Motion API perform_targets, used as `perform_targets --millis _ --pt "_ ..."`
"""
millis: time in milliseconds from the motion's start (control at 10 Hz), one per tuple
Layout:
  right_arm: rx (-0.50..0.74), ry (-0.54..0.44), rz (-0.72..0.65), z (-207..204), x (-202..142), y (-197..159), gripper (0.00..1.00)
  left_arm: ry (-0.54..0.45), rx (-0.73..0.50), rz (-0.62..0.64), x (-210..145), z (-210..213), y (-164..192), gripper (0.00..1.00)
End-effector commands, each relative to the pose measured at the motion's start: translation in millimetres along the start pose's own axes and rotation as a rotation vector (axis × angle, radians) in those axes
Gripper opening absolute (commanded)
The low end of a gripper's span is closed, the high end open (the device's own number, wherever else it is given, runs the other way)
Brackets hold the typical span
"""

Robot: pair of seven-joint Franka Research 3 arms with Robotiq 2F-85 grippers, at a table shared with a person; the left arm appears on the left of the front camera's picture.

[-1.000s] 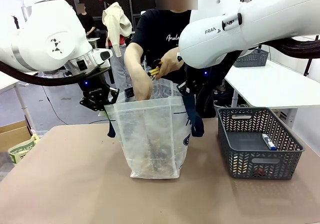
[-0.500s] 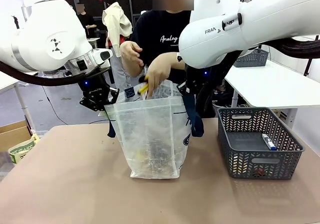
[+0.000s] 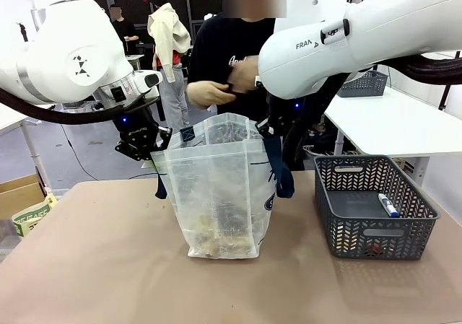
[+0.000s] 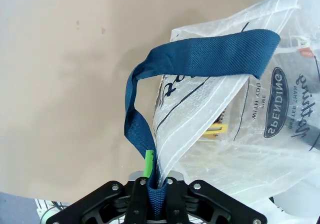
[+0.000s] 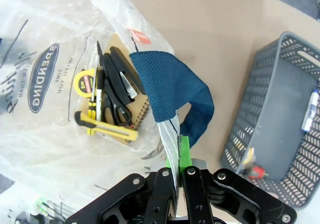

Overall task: Transfer purchased items from the store into the shopping bag.
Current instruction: Move the Reusable shopping bag to the right side of the table.

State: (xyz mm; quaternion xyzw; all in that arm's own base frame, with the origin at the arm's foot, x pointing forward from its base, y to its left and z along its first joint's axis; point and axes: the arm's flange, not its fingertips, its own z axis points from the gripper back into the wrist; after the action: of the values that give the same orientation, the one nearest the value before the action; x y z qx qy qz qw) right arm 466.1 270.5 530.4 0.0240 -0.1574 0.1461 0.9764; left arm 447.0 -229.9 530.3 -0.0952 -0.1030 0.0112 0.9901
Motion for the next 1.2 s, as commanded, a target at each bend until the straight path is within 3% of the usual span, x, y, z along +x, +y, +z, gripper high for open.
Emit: perform_targets --millis 0,1100 --pt "-0.001 -0.001 -0.003 0.5 0.3 -1.3 0.0 -0.001 0.0 0.004 0.8 0.7 1.9 0.0" --pt "-0.001 -0.001 -0.003 0.5 0.3 -1.3 0.0 -0.001 0.0 0.004 0.8 0.7 1.9 0.0"
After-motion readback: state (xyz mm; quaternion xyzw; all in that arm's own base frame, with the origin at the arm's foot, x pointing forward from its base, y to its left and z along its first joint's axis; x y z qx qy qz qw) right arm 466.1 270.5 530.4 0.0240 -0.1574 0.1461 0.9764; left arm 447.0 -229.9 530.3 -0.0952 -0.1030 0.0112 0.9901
